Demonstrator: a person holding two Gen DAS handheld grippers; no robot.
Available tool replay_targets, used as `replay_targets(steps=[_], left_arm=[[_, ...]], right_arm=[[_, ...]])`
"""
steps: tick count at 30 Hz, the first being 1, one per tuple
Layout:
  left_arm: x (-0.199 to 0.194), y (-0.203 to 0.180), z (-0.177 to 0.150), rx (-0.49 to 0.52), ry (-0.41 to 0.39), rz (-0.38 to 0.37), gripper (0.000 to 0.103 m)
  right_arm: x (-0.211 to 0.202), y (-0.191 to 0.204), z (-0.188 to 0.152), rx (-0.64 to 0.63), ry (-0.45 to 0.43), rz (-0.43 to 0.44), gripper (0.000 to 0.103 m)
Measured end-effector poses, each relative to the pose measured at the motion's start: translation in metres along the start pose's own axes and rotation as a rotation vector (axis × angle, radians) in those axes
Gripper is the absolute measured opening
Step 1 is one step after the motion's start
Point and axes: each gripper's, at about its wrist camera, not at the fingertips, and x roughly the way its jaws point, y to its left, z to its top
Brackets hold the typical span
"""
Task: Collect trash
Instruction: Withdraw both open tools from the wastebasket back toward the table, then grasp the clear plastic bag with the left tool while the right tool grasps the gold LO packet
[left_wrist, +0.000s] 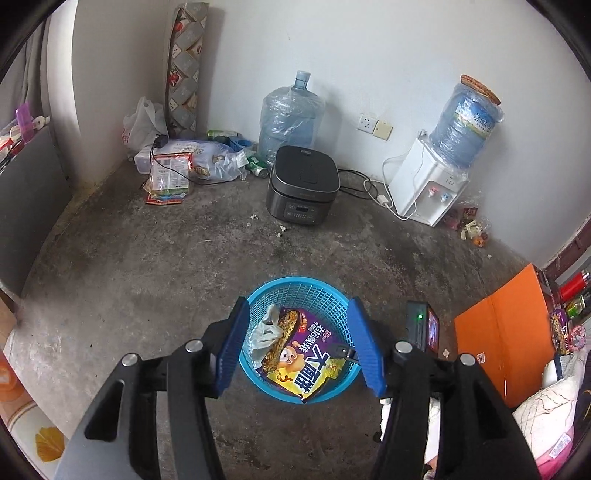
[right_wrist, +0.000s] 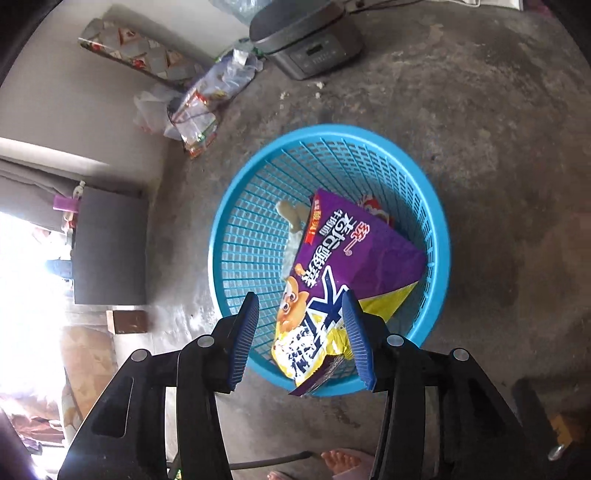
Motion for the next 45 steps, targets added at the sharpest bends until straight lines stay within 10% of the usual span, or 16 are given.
replay_targets(steps=[12,23,33,45], left_arm=[[-0.145,0.006,-0.031,0.053,-0.205,0.079,0.068],[-0.255,0.085,-0.138,-0.058,-0.196,0.477,0.071],[-0.414,0.154,-0.316,-0.443,-0.295,0.64,0.076],[-0.418,0.186,-0.385,-0.55,-0.262,0.577,0.069]], right_arm=[[-0.119,0.096,-0.058,-0.302,-0.293,0.086,0.057],[-0.196,0.17,-0.151,-0.658,-0.498,0.1,0.093],[-0.18,0.217,-0.224,-0.871,-0.221,0.286,0.094],[-0.14,0.285,-0.326,-0.968,0.205,0.376,0.082]])
